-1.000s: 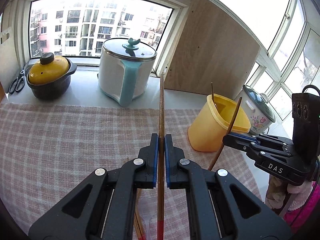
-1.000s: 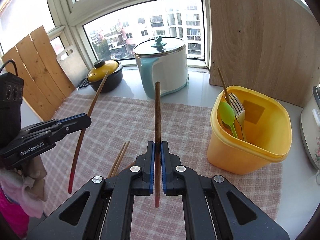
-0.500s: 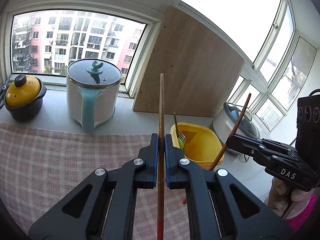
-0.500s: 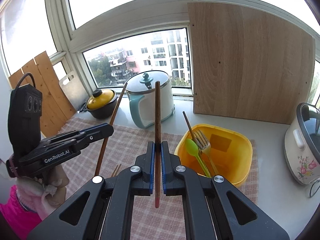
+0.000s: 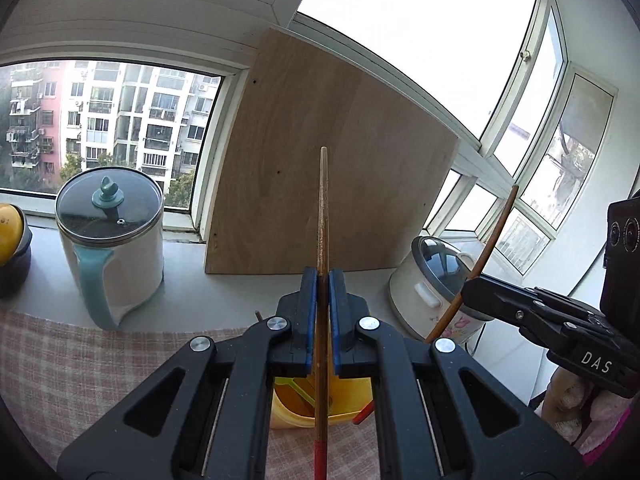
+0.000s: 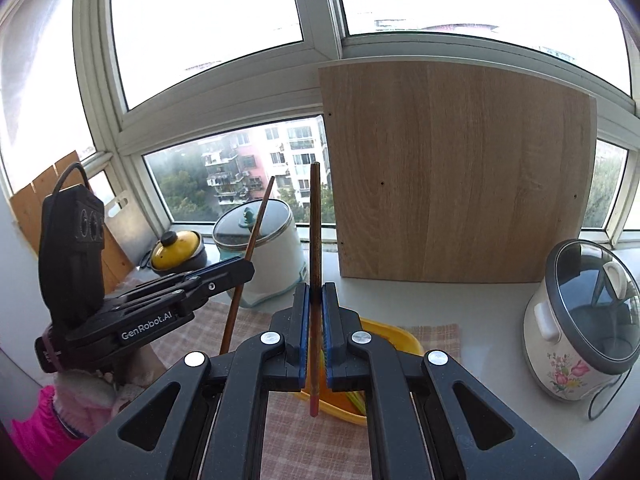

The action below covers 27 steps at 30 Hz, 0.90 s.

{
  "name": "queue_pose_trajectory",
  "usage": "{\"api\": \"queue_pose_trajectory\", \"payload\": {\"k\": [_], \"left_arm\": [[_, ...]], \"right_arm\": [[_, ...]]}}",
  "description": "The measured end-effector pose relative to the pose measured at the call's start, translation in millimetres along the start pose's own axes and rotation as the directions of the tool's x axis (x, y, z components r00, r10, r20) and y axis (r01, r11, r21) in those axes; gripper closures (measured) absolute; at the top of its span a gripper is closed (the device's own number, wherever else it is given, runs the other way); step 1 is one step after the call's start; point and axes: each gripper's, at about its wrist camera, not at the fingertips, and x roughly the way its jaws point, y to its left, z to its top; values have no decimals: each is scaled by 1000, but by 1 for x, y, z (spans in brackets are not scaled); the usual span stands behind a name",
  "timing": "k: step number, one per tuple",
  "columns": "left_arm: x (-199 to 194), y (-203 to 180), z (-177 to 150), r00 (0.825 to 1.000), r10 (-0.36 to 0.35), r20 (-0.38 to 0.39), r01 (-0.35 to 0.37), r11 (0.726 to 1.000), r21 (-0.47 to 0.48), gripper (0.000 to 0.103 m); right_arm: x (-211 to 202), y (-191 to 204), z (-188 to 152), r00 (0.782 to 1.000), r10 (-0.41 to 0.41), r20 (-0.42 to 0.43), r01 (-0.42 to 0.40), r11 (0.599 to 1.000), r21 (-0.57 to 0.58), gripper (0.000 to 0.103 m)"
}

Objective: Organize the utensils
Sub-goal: 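Carry both chopsticks upright with both tools over the yellow container, then open both tools to drop the chopsticks into the yellow container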

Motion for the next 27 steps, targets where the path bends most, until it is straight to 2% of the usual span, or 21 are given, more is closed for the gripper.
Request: {"api": "queue_pose_trajectory", "payload": {"k": [4,10,16,27], "left_arm": [[20,-9,7,1000,11,24,-11,1000,6,99],[47,-7,3,993,90,83,-89,996,-16,99],[65,1,-12,989,130,64,-128,991,-36,99],[62,-3,-27,990,139,31,-139,990,-12,99]], "right_arm": [[-5,-14,6,1000,-4,23,4,1000,-2,99],[5,-34,3,1000,-27,15,27,1000,-16,99],[29,-51,-10,999,-18,-45,18,1000,-9,99],[53,-57,-28,993,-4,-114,6,1000,14,99]]}}
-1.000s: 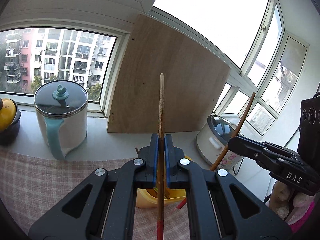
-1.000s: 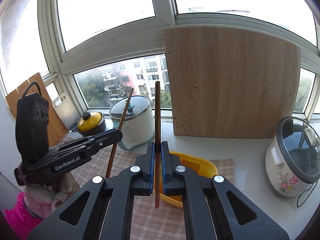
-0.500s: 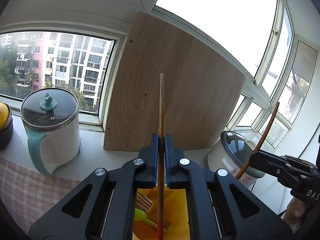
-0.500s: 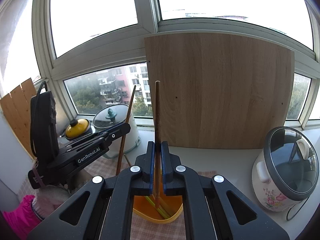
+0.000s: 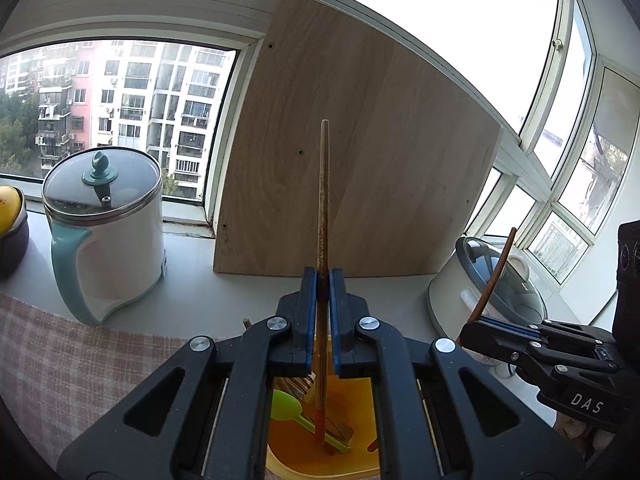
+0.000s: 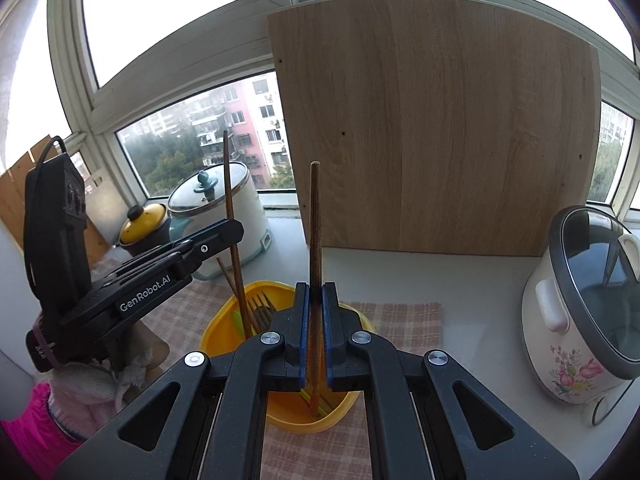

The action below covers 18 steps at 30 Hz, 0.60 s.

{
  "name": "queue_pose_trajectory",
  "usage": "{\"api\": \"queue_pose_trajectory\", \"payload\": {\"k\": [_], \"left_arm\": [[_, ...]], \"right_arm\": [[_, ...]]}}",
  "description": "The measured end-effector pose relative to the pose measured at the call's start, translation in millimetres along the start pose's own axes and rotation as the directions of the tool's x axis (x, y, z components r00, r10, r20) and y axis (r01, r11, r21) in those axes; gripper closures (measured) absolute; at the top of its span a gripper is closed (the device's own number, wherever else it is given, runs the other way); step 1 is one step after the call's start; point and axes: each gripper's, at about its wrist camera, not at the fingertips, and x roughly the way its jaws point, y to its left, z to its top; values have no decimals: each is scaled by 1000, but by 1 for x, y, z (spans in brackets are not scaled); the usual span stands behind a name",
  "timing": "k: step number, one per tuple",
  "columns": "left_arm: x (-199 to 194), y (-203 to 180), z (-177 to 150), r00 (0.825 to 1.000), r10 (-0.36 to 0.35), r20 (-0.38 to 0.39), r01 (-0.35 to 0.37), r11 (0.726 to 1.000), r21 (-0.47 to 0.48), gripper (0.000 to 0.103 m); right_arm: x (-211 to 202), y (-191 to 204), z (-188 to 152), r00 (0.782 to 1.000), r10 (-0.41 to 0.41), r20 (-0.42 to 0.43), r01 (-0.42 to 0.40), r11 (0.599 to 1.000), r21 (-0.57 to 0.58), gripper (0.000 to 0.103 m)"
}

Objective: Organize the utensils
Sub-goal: 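Open both tools to drop the chopsticks into the yellow container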

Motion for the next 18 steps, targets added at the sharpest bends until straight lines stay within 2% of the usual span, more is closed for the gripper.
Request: {"api": "queue_pose_trajectory", "payload": {"k": [9,11,12,14,15,16,18], "left_arm": [[-9,-6,-5,999,3,-36,-2,1000,22,98],[-13,-7,-7,999,2,-39,-1,1000,23,81],[-16,-7,-8,999,3,-38,-2,1000,25,77],[-21,-7,-9,999,5,-38,-4,999,34,75],[-24,-7,-10,999,5,-40,-4,999,40,75],[-27,-7,-11,999,6,-40,-5,999,46,76],[-33,-4,-12,999,9,-40,-7,999,51,75]], "right_arm": [[4,2,-6,1000,-6,-24,7,1000,7,98],[3,1,-8,999,-14,-29,15,1000,14,98],[3,1,-9,999,-14,-30,14,1000,19,97],[1,1,-11,999,-19,-28,20,999,30,86],[0,1,-12,999,-25,-22,26,999,36,74],[-2,1,-13,999,-30,-14,31,999,41,66],[-4,3,-15,999,-37,-10,37,998,51,66]]}}
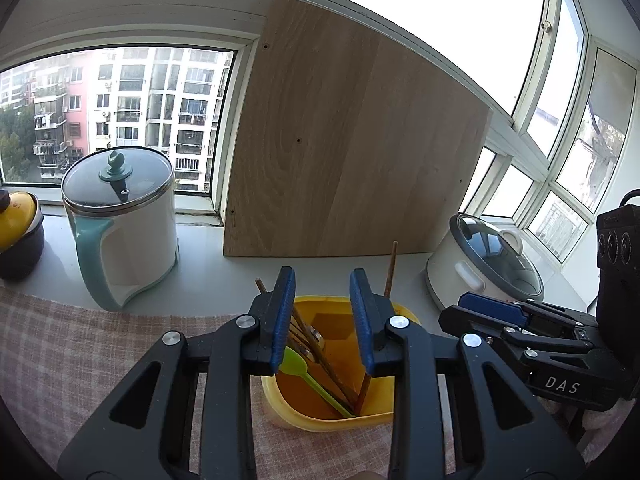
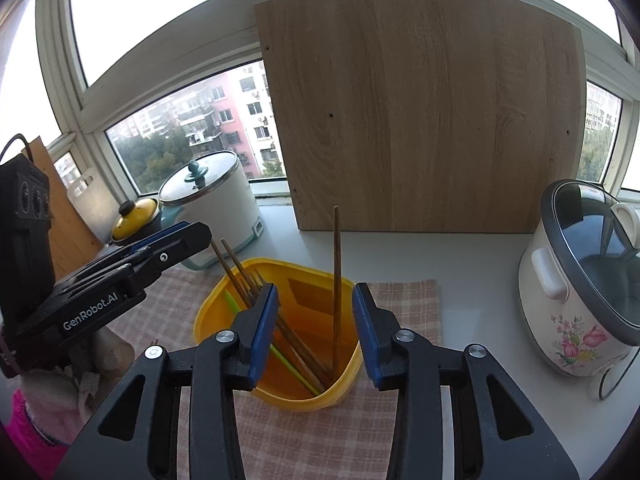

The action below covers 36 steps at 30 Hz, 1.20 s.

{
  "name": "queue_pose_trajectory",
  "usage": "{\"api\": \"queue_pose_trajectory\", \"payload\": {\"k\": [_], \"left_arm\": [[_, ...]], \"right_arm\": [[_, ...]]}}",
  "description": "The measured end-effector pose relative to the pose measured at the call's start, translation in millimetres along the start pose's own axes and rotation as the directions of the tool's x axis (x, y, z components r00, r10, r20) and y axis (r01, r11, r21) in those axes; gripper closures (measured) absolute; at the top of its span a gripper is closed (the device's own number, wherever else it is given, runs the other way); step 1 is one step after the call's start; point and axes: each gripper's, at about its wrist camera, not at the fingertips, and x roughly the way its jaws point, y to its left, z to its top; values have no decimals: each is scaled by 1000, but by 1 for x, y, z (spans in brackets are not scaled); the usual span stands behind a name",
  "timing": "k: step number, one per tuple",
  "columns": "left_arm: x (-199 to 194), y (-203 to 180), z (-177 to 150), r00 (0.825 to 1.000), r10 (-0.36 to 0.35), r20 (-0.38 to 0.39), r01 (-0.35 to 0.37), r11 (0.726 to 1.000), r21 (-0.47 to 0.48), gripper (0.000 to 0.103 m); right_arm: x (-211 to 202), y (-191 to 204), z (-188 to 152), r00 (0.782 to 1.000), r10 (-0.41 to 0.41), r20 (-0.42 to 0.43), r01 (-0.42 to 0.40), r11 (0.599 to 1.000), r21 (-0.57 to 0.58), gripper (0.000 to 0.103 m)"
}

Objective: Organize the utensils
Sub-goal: 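Open both tools to drop the chopsticks into the yellow container, then move both tools back to the remaining chopsticks and clear spoon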

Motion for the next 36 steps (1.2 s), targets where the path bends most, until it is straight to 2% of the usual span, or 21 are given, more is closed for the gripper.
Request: {"api": "queue_pose_trajectory", "payload": {"k": [3,5,7,10,14,19,22,26,29,36], "left_arm": [[-12,8,-2,1000,5,-1,-5,1000,-3,75],[-19,14,-3,1000,13,-2,-13,1000,-3,75],[-26,20,-5,1000,20,-5,-20,1000,0,75],[-36,29,-7,999,33,-13,-33,999,14,75],[-47,42,-10,998,46,-33,-46,999,29,66],[-65,55,-17,995,82,-55,-77,994,81,65],[-76,61,-21,993,100,-63,-93,990,104,64],[-90,69,-28,989,130,-67,-121,984,130,44],[-99,77,-35,982,174,-70,-163,976,142,43],[-118,108,-54,972,209,-105,-197,974,111,43]], "right_arm": [[-2,5,-1,1000,-11,0,11,1000,9,66],[-4,10,-3,1000,-12,1,12,1000,10,62],[-7,16,-5,1000,-16,5,16,1000,10,54],[-9,26,-9,999,-34,7,34,999,4,48],[-13,40,-16,998,-57,14,57,998,-4,39],[-18,56,-27,992,-119,45,119,993,-3,24],[-21,65,-33,987,-146,63,146,989,0,24],[-23,75,-41,983,-168,75,168,986,1,23],[-24,83,-47,981,-177,81,178,984,-5,20],[-17,109,-62,988,-143,52,145,989,-38,20]]}}
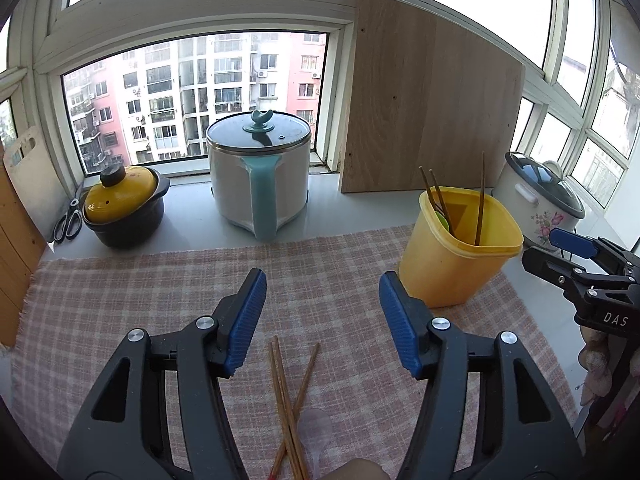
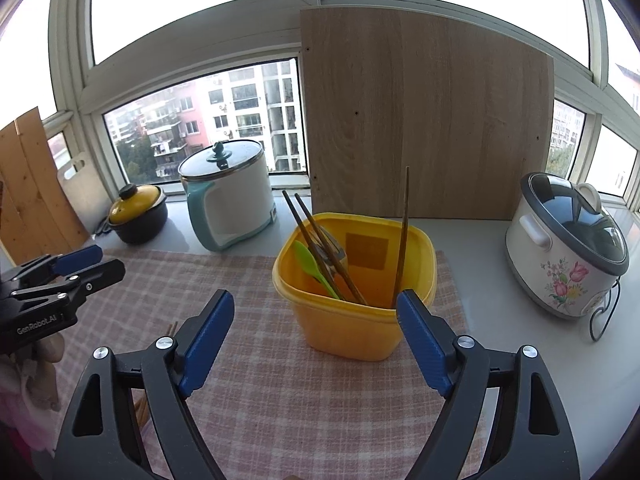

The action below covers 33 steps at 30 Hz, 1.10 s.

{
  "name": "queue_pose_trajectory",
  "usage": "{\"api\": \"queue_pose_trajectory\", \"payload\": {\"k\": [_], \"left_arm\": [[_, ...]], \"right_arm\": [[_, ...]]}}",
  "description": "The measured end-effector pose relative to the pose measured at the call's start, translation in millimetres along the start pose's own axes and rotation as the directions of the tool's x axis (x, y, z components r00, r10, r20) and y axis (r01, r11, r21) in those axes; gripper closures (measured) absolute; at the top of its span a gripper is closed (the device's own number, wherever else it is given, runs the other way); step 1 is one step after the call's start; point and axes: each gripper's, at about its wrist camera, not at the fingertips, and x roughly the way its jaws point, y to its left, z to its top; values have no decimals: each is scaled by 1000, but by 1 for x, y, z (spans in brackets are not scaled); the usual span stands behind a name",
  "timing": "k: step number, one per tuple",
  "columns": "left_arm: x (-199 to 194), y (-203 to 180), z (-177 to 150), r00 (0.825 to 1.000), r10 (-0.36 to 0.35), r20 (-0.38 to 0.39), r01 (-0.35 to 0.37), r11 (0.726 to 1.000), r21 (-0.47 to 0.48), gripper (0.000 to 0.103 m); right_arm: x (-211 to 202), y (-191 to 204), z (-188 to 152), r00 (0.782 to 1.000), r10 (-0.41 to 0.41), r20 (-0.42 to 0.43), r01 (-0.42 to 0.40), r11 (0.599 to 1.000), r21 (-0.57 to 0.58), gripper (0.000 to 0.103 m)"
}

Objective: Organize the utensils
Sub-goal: 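Move both tools back to the remaining chopsticks and clear spoon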

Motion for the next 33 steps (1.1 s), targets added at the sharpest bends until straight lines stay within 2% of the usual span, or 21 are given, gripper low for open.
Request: {"api": "queue_pose_trajectory", "payload": {"k": [6,14,19,33], "left_arm": [[-11,25,-21,999,27,-21,-27,999,-29,43],[-15,49,-42,998,38,-46,-40,998,-50,43],[-10,61,-54,997,33,-68,-38,997,-63,43],[17,78,-85,986,-16,-167,2,996,-85,43]], "right_arm": [[5,34,-18,999,29,-37,-32,997,-70,20],[31,69,-40,986,110,-129,-123,988,-95,20],[49,81,-50,972,157,-175,-174,981,-86,20],[86,95,-66,935,208,-289,-215,977,8,21]]}}
